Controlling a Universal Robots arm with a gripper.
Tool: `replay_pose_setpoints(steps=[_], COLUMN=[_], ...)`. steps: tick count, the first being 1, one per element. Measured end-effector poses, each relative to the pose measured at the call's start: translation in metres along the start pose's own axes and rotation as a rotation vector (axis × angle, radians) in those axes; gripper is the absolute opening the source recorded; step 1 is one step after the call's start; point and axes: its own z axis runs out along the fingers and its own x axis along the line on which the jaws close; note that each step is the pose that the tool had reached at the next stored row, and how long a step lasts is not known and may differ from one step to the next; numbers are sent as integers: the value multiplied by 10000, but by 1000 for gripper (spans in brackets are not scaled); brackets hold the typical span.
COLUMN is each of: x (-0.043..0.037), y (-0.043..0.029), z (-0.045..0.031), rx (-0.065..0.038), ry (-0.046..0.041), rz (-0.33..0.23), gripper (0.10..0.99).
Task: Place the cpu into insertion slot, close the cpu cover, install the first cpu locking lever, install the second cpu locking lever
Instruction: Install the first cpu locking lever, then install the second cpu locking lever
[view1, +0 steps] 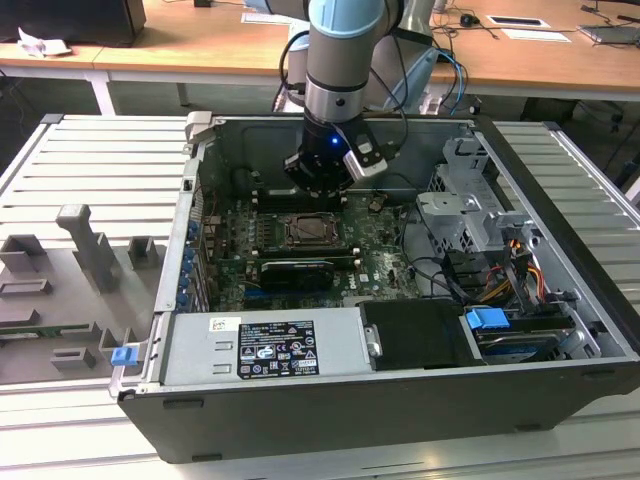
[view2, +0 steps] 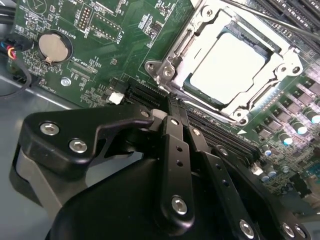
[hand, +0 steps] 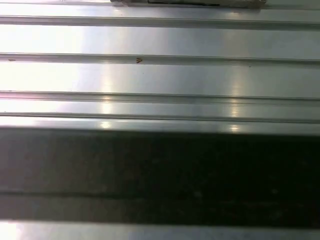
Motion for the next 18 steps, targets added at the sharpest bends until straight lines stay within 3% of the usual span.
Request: replay_pose_setpoints(steps=[18], x=[2], y=[-65], z=[-6], rx=[1], ry=[0], rz=[1], gripper=[106])
